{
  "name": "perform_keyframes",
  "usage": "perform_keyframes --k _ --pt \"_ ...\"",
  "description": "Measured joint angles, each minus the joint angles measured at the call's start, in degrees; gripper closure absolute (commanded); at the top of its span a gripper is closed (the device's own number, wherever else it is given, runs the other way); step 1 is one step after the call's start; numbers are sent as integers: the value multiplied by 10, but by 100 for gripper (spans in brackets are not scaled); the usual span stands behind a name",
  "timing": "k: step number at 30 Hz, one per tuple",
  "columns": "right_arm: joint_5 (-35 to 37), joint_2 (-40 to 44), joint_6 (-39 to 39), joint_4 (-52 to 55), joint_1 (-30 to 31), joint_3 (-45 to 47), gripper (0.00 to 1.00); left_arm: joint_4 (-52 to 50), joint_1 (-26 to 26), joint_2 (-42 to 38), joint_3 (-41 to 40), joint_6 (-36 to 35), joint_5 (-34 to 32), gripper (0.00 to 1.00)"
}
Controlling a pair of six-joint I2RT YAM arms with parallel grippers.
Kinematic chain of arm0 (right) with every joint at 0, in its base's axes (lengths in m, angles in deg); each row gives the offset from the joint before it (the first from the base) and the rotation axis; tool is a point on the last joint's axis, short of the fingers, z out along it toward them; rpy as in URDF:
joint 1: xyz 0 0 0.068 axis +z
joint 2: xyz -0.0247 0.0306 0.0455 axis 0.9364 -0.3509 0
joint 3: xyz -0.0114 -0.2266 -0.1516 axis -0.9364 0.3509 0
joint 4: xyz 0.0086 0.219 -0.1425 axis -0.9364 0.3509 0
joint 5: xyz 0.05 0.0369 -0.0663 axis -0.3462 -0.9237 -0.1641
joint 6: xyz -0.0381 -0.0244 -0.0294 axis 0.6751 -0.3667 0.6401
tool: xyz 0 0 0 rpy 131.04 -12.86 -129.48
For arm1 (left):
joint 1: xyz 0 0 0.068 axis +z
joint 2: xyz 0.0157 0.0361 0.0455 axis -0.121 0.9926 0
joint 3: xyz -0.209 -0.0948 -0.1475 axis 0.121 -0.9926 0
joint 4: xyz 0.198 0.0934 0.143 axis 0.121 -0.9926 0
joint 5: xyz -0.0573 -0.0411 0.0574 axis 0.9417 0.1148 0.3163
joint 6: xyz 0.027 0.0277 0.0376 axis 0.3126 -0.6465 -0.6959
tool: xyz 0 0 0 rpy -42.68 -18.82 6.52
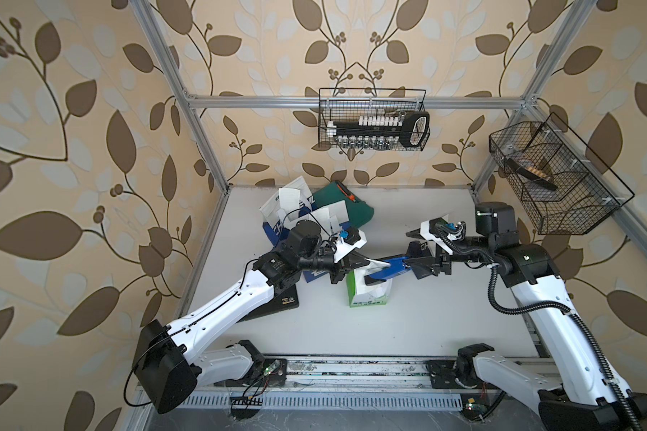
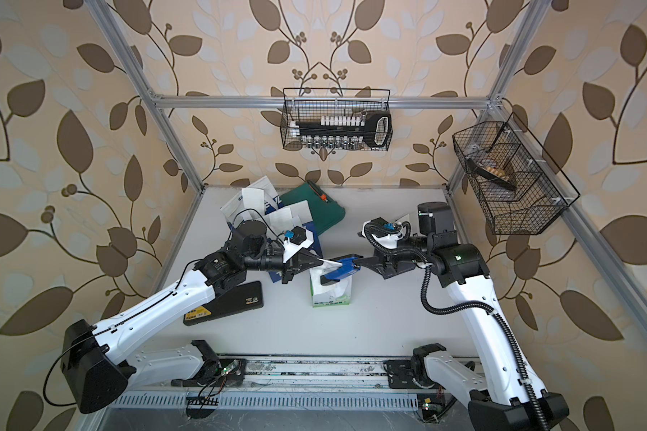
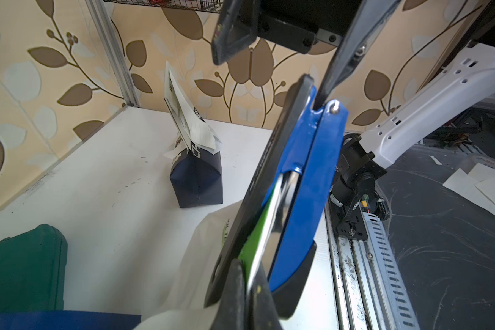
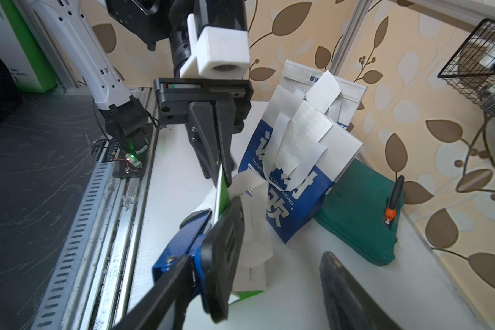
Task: Staple the receipts to the bags
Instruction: Staple the receipt to the takeout bag.
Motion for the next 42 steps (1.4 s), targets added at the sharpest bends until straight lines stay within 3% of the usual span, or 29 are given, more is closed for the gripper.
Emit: perform_keyframes --k 15,29,33,42 --pt "-21 -9 -39 -20 -4 1 25 0 11 -1 0 2 10 100" --pt "13 8 -133 -196 -20 -3 23 18 11 -10 -10 18 14 100" --pt "10 49 -157 -213 -43 26 23 18 11 -12 -12 18 14 100" --pt "-91 99 -205 -228 -61 157 23 15 11 -12 -12 13 20 100"
